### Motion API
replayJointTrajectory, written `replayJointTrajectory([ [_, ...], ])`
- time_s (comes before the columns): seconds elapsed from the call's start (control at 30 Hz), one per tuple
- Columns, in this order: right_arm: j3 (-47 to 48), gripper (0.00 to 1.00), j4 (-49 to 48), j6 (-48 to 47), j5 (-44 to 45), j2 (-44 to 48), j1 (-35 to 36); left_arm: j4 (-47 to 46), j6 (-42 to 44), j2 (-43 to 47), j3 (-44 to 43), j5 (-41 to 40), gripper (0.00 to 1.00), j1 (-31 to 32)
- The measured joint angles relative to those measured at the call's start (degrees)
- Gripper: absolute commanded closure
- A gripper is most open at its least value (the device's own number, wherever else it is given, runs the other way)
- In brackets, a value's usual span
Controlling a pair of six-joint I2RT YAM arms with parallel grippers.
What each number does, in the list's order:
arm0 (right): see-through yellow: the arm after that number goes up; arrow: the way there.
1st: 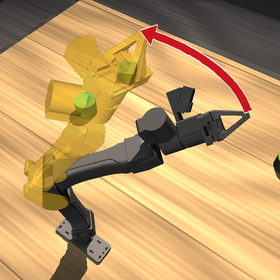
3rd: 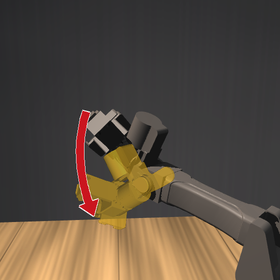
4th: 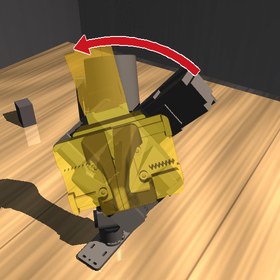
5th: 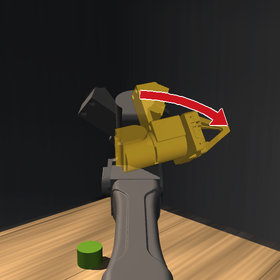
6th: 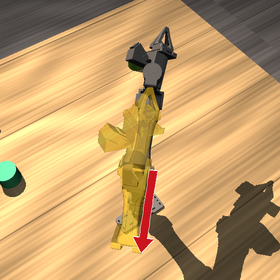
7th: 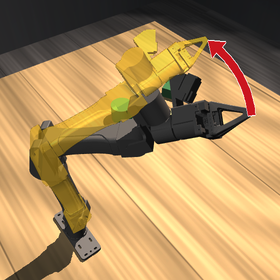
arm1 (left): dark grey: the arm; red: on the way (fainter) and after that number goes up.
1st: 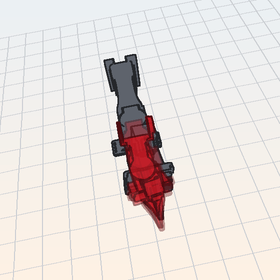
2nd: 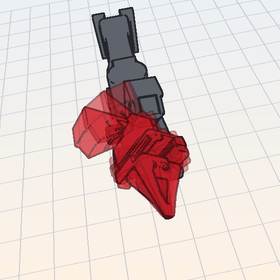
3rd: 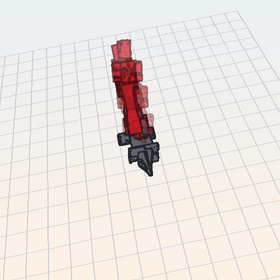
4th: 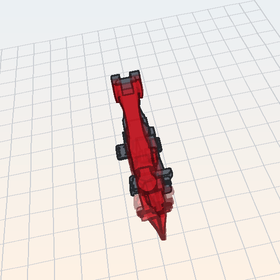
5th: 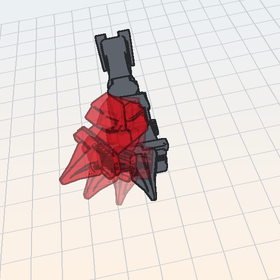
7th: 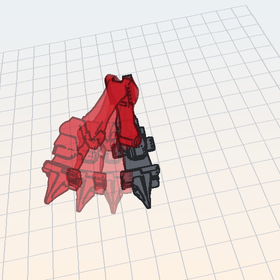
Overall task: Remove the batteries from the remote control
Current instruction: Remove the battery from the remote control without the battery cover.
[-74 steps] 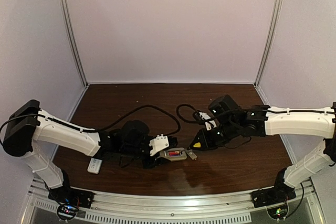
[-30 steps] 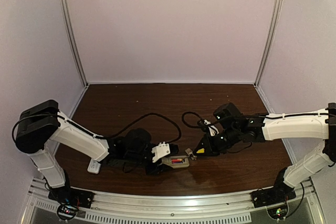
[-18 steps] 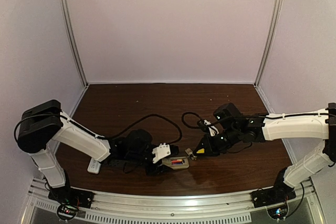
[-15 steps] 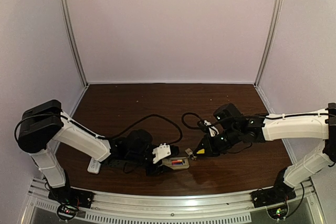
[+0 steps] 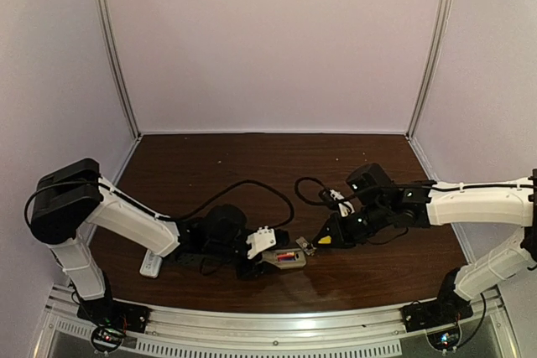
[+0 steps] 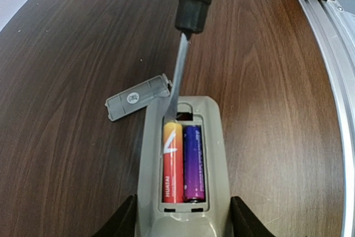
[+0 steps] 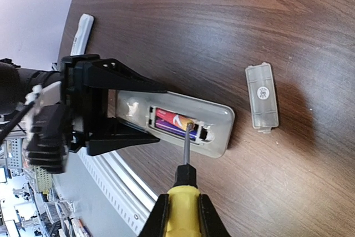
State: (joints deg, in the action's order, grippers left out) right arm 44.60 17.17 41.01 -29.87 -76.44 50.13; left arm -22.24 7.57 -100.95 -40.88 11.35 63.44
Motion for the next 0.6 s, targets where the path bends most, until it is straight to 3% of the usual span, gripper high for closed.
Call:
replayJointTrajectory([
  [0.23, 2.43, 1.0, -6.91, -1.86, -7.45, 2.54, 1.6, -3.72, -0.22, -1.55, -2.34, 1.11, 1.0, 0.61],
  [0.6, 2.71, 1.0, -7.65, -2.16, -8.26, 2.73, 0.87, -5.18, -0.44, -1.42, -2.84, 1.55, 1.0, 0.52],
])
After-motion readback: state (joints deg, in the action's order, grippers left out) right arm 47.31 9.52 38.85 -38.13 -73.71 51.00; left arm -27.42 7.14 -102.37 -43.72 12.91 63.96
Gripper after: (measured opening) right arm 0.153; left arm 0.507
